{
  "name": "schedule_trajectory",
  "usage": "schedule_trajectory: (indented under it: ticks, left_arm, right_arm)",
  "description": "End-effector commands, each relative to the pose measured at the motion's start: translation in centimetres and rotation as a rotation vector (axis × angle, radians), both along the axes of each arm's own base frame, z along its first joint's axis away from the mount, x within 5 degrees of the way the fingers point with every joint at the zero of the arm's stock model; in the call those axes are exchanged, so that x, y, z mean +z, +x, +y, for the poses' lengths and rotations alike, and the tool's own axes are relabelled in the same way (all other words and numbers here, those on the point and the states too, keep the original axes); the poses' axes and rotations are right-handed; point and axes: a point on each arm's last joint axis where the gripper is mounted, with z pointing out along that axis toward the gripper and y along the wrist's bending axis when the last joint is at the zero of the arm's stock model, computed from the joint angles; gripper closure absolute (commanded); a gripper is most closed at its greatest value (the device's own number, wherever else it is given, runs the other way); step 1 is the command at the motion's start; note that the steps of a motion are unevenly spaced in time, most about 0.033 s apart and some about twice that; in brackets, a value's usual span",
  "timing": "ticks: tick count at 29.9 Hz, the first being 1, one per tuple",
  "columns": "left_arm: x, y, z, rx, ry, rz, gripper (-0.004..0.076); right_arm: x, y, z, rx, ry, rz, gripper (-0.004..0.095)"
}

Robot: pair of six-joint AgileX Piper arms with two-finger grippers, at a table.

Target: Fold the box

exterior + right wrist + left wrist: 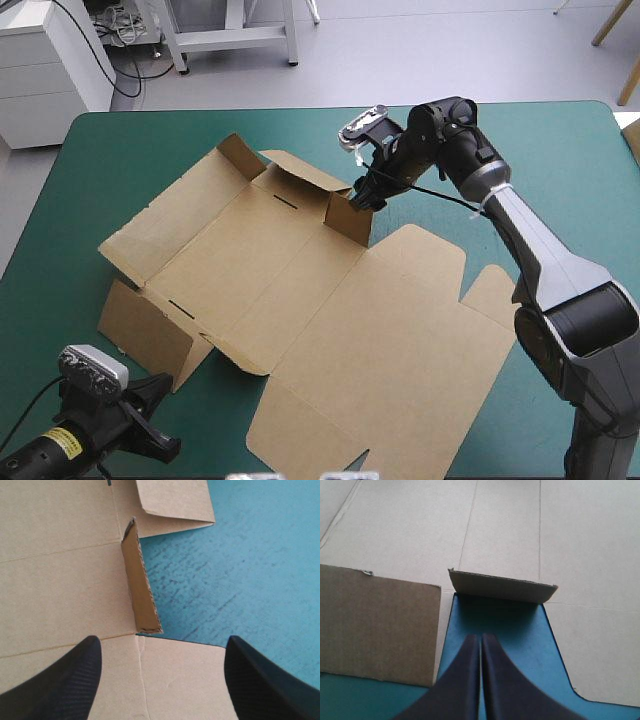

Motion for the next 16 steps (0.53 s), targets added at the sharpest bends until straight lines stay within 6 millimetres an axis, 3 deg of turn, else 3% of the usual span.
schedule_trajectory:
  ticks: [1, 16]
  left_arm:
    - [1.5, 0.3, -0.1, 0.008, -0.042, -0.072, 0.0731]
    - [1.5, 0.3, -0.1, 0.009, -0.041, -0.073, 0.0731]
  right_arm:
    - [2.8, -0.7, 0.5, 0.025, 0.041, -0.098, 0.0262]
    - [0.1, 0.8, 3.0, 0.09, 0.014, -0.069, 0.0263]
